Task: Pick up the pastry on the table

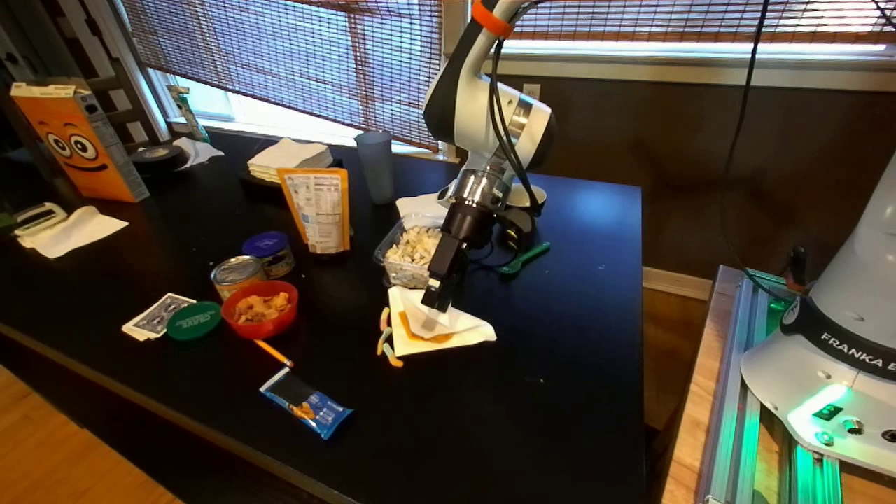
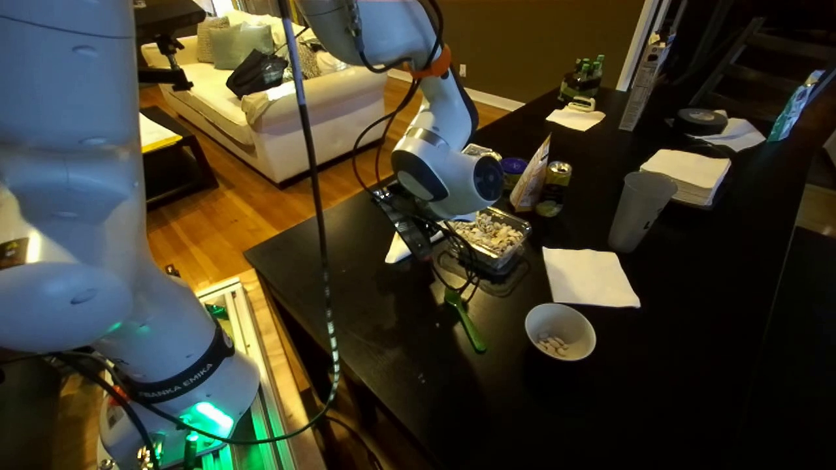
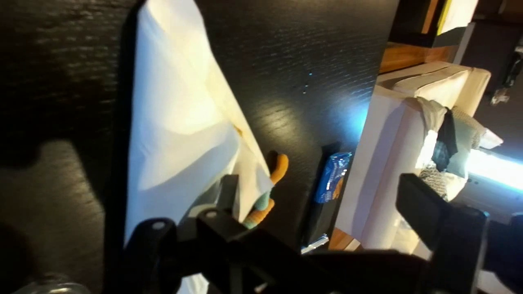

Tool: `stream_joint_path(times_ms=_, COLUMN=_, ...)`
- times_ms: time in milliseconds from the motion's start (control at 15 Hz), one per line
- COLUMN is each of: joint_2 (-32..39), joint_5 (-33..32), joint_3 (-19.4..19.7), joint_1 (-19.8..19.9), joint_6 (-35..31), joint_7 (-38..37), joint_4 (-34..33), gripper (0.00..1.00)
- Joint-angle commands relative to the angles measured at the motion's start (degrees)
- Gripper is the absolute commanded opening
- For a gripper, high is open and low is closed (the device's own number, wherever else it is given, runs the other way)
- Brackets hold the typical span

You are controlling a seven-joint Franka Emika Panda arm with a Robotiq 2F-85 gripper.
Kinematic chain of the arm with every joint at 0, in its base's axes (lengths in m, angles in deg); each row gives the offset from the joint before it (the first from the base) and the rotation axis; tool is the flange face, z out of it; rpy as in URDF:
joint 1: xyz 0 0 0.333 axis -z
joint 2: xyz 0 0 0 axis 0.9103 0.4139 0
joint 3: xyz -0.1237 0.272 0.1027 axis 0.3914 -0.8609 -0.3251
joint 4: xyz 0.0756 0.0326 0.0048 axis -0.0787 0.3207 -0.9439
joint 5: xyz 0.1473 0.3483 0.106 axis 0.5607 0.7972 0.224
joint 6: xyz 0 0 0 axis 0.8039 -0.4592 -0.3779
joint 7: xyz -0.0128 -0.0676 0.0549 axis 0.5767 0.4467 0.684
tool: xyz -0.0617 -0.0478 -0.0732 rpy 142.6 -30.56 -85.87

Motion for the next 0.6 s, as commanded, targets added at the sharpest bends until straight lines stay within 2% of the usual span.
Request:
stream_joint_path(times_ms=0, joint_2=-2.95, joint_5=0.86, joint_3=0.26, joint_1=0.63, joint_6=7.01, joint_7=-0.02, joint_4=0.46, gripper=1.0)
stream_joint_path(times_ms=133, joint_2=-4.74, joint_5=0.97, joint_3=1.05, joint_1=0.24, joint_6=7.88, joint_7=-1.74, joint_4=1.43, gripper=1.0)
stream_joint_path(times_ms=533, joint_2=-12.14, joint_5=-0.16, joint_3=4.14, joint_1=-1.2, joint_6=-7.37, joint_7=-8.28, joint_4=7.36, gripper=1.0)
